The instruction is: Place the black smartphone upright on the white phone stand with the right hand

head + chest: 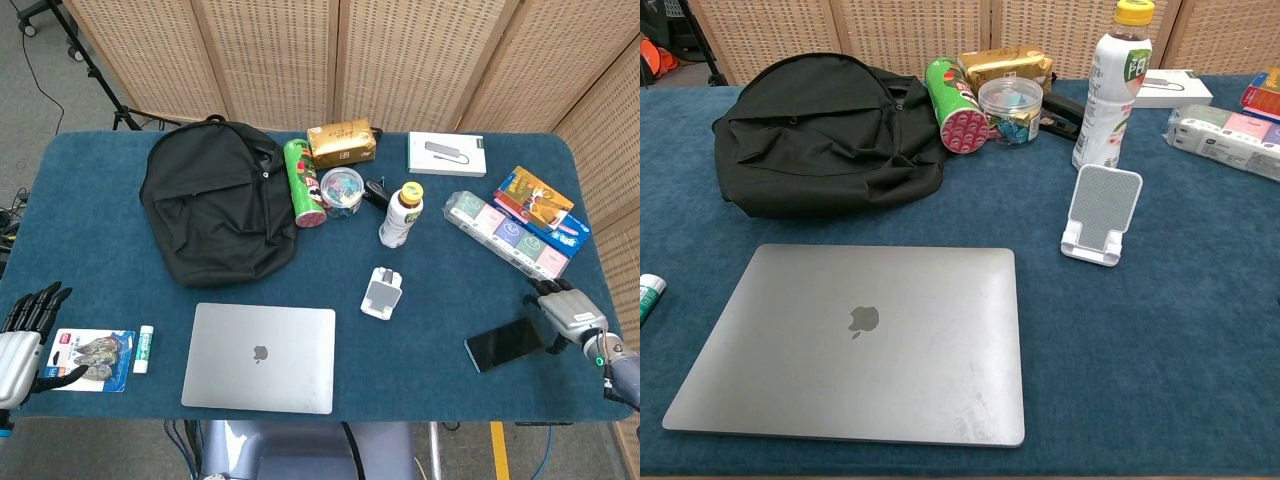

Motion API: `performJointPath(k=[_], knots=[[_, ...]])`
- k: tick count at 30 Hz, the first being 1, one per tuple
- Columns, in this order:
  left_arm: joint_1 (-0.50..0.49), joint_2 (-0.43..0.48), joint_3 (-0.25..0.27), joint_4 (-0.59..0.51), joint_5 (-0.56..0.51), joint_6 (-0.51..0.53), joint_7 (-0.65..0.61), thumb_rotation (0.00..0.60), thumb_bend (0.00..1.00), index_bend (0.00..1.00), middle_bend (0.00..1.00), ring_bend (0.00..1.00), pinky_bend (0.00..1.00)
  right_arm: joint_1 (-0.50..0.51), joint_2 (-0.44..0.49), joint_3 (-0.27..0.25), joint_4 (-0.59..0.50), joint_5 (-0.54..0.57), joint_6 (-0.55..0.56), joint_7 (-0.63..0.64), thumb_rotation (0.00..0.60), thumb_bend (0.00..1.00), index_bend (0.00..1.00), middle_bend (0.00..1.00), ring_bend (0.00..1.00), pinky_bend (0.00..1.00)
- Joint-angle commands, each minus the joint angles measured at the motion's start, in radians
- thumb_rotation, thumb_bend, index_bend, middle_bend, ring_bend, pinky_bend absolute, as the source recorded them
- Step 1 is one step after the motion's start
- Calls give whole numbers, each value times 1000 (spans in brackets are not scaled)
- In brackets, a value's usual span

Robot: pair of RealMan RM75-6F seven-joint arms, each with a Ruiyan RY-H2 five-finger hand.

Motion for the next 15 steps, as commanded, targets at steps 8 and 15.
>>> performJointPath(k=[8, 15], knots=[[2, -3, 2, 2, 4, 3, 6, 600, 0, 0, 0, 0, 0, -78, -59, -69, 100, -256, 298, 66, 600, 0, 178, 0, 0, 0], [5, -3, 2, 4, -1, 4, 2, 600, 0, 0, 0, 0, 0, -90, -101, -121, 158, -322, 323, 85, 600, 0, 178, 0, 0, 0]])
